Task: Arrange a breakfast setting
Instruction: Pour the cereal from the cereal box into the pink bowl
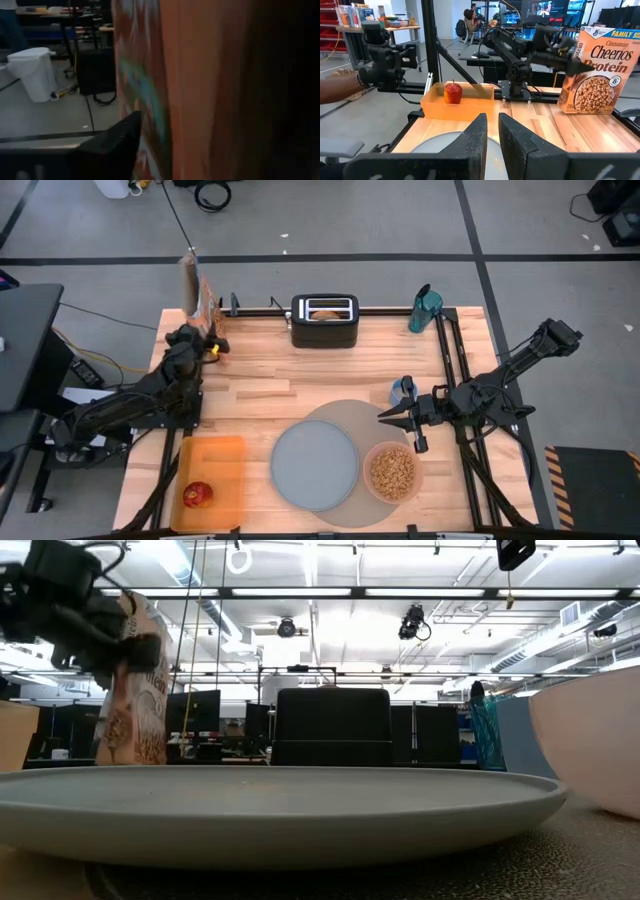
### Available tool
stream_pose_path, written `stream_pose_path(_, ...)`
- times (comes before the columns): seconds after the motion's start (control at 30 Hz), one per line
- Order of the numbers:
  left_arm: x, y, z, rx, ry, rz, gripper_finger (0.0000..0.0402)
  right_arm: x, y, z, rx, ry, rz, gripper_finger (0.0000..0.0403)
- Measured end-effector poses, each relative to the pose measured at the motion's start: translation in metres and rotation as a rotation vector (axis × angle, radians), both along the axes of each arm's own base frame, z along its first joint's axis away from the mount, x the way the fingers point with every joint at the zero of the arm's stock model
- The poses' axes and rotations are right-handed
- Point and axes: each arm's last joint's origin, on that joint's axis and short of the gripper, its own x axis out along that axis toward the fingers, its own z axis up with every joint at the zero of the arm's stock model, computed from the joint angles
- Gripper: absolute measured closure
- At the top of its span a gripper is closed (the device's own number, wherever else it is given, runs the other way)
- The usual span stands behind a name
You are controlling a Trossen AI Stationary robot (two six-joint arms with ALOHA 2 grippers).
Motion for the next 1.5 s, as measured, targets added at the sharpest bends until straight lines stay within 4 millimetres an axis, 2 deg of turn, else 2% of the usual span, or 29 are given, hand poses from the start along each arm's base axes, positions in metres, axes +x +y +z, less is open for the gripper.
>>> stream_pose_path(0.13, 0.002, -0.002, 0.023, 0.013, 0.006, -0.015, 0.0129, 0.0, 0.0, 0.001, 0.007, -0.006, -0.005, 0.0349)
stream_pose_path(0.27, 0.001, -0.005, 0.037, 0.019, 0.092, -0.005, 0.0121, 0.0, 0.0, 0.001, 0.015, -0.004, -0.005, 0.0349)
stream_pose_path(0.5, -0.003, -0.011, 0.059, -0.025, 0.204, -0.036, 0.0147, 0.0, 0.0, 0.001, 0.018, -0.01, -0.006, 0.0349)
stream_pose_path(0.87, -0.01, -0.015, 0.094, 0.005, 0.21, -0.092, 0.0195, 0.0, 0.0, 0.001, 0.009, -0.012, -0.006, 0.0349)
stream_pose_path(1.17, -0.017, -0.02, 0.125, 0.062, 0.158, -0.09, 0.0202, 0.0, 0.0, 0.001, 0.007, -0.012, -0.006, 0.0349)
stream_pose_path(1.5, -0.017, -0.02, 0.124, 0.044, 0.165, -0.131, 0.0198, 0.0, 0.0, 0.001, 0.007, -0.012, -0.006, 0.0349)
